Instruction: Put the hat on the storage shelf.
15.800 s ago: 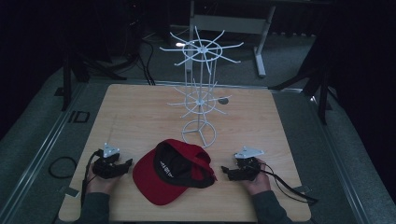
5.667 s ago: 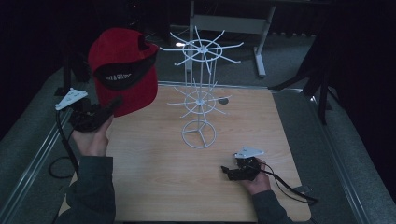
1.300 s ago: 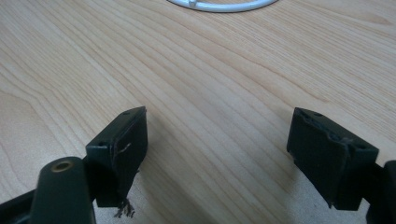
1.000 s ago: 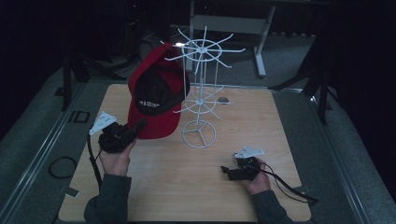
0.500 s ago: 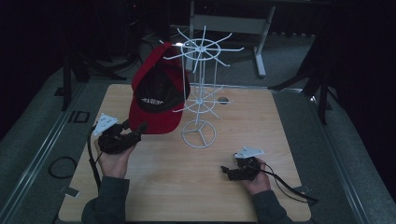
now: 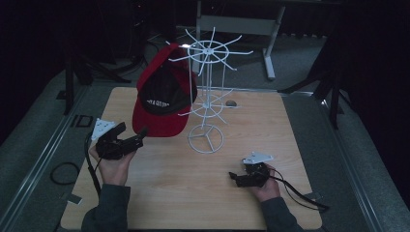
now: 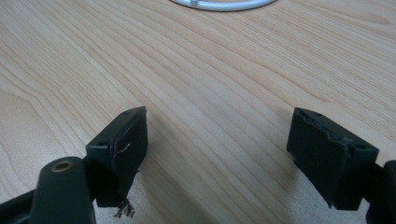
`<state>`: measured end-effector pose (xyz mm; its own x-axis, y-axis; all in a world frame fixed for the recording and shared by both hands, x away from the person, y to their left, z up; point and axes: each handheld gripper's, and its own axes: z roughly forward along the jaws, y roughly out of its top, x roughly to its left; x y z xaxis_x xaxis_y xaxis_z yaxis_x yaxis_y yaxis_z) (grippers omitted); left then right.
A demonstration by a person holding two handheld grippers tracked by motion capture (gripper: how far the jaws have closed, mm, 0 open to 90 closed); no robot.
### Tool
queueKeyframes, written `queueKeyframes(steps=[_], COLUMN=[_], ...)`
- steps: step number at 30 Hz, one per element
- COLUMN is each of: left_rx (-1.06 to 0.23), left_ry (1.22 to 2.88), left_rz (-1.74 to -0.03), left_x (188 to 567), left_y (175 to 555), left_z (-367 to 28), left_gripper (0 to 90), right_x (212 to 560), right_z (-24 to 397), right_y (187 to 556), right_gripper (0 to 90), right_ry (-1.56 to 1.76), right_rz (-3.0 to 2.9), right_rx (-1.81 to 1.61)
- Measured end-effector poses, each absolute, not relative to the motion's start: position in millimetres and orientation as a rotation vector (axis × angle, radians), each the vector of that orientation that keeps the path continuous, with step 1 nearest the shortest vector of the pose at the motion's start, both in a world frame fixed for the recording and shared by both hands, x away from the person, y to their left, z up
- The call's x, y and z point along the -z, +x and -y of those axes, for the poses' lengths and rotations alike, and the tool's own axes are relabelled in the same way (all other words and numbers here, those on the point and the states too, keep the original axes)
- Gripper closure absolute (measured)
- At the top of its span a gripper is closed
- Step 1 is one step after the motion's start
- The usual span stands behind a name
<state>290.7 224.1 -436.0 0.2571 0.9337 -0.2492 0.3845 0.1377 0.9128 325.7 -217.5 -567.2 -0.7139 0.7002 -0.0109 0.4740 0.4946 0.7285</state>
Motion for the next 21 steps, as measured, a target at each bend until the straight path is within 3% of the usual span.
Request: queueKeyframes(steps=[21], left_rx=[-0.616], left_ry=[1.461], left_rz=[-1.285], left_x=[441.7], left_y=[285.6], left_z=[-232.2], left_gripper=[15.3], right_x=[567.2], right_z=[217.5], right_y=[325.5], right_gripper=[20.1], right_ry=[0.992], right_rz=[-2.438], right_rx=[-1.047])
